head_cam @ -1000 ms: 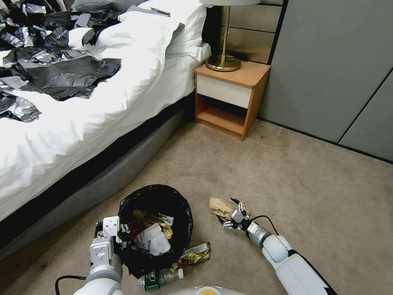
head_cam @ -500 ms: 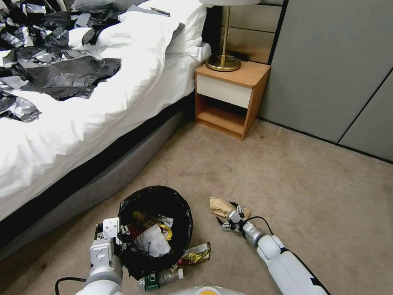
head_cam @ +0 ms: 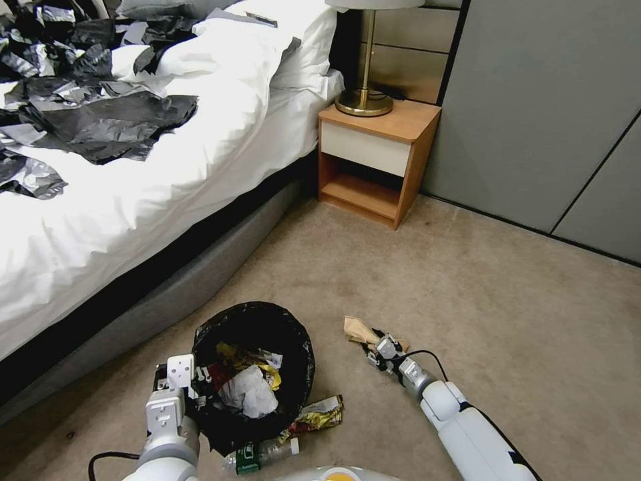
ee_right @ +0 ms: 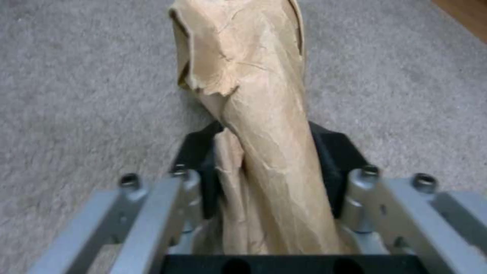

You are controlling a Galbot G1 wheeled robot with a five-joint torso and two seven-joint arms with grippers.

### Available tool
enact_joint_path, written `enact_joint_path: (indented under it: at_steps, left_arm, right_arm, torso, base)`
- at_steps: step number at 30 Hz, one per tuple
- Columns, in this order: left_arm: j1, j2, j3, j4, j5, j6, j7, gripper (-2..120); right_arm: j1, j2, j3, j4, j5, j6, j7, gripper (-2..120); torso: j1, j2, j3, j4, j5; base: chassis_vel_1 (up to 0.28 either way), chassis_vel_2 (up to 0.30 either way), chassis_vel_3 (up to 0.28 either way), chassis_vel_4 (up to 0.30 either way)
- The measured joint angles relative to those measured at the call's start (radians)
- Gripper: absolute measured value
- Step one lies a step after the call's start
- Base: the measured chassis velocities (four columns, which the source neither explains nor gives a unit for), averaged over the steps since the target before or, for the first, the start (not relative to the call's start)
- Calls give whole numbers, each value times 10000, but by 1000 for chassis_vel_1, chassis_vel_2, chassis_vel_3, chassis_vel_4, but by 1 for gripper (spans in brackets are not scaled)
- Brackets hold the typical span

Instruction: Pick up the trash bin, then pick up the garbage from the floor and place it into the trash bin.

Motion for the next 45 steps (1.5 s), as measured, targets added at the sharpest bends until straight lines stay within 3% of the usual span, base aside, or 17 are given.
enact_joint_path:
  at_steps: [2,3,4,5,6,12,15,18,19,22,23,26,27,32,38,45]
  left_arm:
    - [5,4,0,-8,0,-1,0,0]
    - [16,14,-1,-28,0,-2,0,0]
    - [16,14,-1,-28,0,-2,0,0]
    - [21,29,-1,-35,1,-3,0,0]
    - [23,37,-1,-36,2,-2,0,0]
    - [19,50,3,-41,6,-3,1,0]
    - [-4,68,10,-38,11,-2,6,0]
    - [-57,79,24,-13,12,14,14,0]
    - [-57,79,24,-13,12,14,14,0]
    - [-108,88,36,44,10,36,23,0]
    - [-108,88,36,44,10,36,23,0]
    - [-149,104,60,100,8,54,28,0]
    - [-149,104,60,100,8,54,28,0]
    - [-196,167,88,157,19,76,35,0]
    - [-244,142,127,157,19,113,47,0]
    - [-228,137,123,157,17,135,47,0]
  right_arm:
    - [-4,0,3,15,4,0,5,30]
    - [-29,-4,16,44,17,7,25,17]
    - [-29,-4,16,44,17,7,25,17]
    - [-58,-20,35,110,75,32,52,4]
    - [-80,-34,35,163,145,56,65,0]
    - [-225,-110,37,639,427,226,250,0]
    - [-474,-194,35,1479,788,311,433,0]
    - [-1026,-416,11,3532,1708,184,474,0]
    - [-1026,-416,11,3532,1708,184,474,0]
    - [-1604,-609,-9,5896,2341,-27,474,0]
    - [-1604,-609,-9,5896,2341,-27,474,0]
    - [-2020,-753,-125,8208,2752,-164,472,0]
    - [-2020,-753,-125,8208,2752,-164,472,0]
    - [-2243,-1019,-738,10523,3600,-67,-269,0]
    - [-2421,-1369,-2004,11034,3786,-23,-523,0]
    - [-2384,-1730,-3359,10457,3384,-18,-317,0]
  torso:
    - [1,0,0,0,-1]
    - [0,0,0,0,0]
    - [0,0,0,0,0]
    - [0,0,0,0,0]
    - [0,0,0,0,1]
    - [0,0,0,0,1]
    - [0,0,0,1,1]
    - [0,0,0,0,0]
    - [0,0,0,0,0]
    - [0,0,-2,0,-2]
    - [0,0,-2,0,-2]
    - [0,0,-2,-1,-1]
    - [0,0,-2,-1,-1]
    - [0,1,-2,1,-1]
    - [0,2,-2,0,-1]
    - [0,1,-1,1,0]
  base:
    - [0,0,0,0]
    - [0,0,0,0]
    - [0,0,0,0]
    - [0,0,0,0]
    - [0,0,0,0]
    - [0,0,0,0]
    - [0,0,0,0]
    - [0,0,0,0]
    - [0,0,0,0]
    - [0,0,0,0]
    - [0,0,0,0]
    - [0,0,0,0]
    - [0,0,0,0]
    - [0,0,0,0]
    - [0,0,0,0]
    - [0,0,0,0]
